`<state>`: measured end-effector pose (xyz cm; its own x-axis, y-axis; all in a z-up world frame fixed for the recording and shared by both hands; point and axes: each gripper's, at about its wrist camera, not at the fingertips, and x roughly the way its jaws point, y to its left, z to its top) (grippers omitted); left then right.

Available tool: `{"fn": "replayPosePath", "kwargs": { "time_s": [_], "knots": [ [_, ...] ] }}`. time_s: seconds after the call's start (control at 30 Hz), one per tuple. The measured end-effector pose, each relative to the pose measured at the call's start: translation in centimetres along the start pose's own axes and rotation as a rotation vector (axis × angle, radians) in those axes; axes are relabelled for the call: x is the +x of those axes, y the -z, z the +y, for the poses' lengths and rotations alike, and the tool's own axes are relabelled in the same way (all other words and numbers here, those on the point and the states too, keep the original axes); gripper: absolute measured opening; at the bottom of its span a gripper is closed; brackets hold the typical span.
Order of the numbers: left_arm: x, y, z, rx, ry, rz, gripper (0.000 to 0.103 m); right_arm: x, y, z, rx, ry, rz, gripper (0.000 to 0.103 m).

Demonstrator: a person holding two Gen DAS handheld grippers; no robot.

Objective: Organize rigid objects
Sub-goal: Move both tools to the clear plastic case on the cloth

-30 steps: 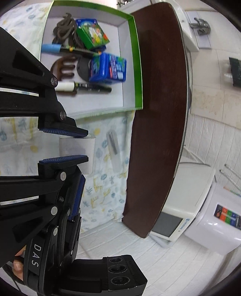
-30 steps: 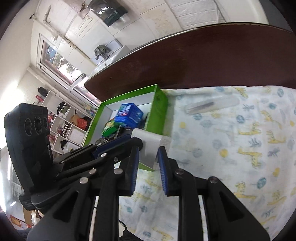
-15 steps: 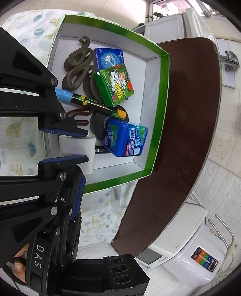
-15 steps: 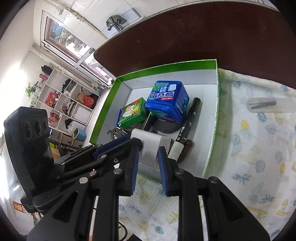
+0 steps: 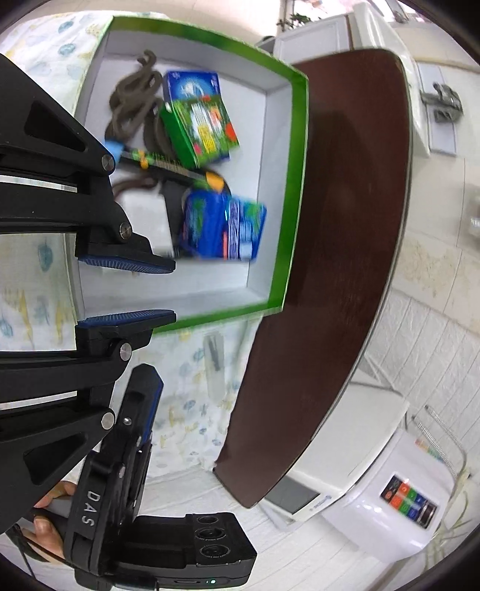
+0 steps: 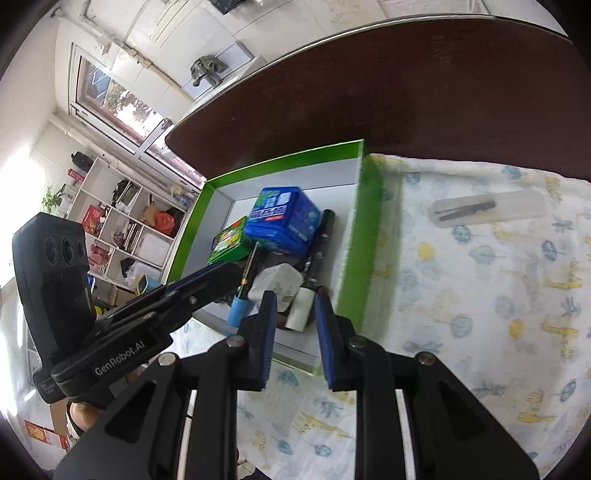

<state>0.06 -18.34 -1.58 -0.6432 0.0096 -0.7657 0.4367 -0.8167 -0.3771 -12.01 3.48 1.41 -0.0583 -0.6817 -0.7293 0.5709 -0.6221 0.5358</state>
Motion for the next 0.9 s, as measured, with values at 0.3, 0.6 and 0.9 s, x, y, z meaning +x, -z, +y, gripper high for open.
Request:
{"fn": "replayPosePath", "kwargs": {
  "time_s": [0.3,0.6,0.9],
  "knots": [
    [5.9,-1.5,-8.1,0.055,0.054,0.090,0.018,-6.6,0.1,-9.2,0.136,0.116,-0.120,0.022],
    [13.0,-3.2,-10.6,-0.004,0.012,0.183,0.018,-6.9,-2.1,-17.7,0.234,0.141,-0.110,0.022],
    [16.0,-3.9,-8.3,-0.089,-0.051,0.219,0.018,-3.5,-5.0,-20.7,0.238,0.109,-0.048,0.028]
  ]
}}
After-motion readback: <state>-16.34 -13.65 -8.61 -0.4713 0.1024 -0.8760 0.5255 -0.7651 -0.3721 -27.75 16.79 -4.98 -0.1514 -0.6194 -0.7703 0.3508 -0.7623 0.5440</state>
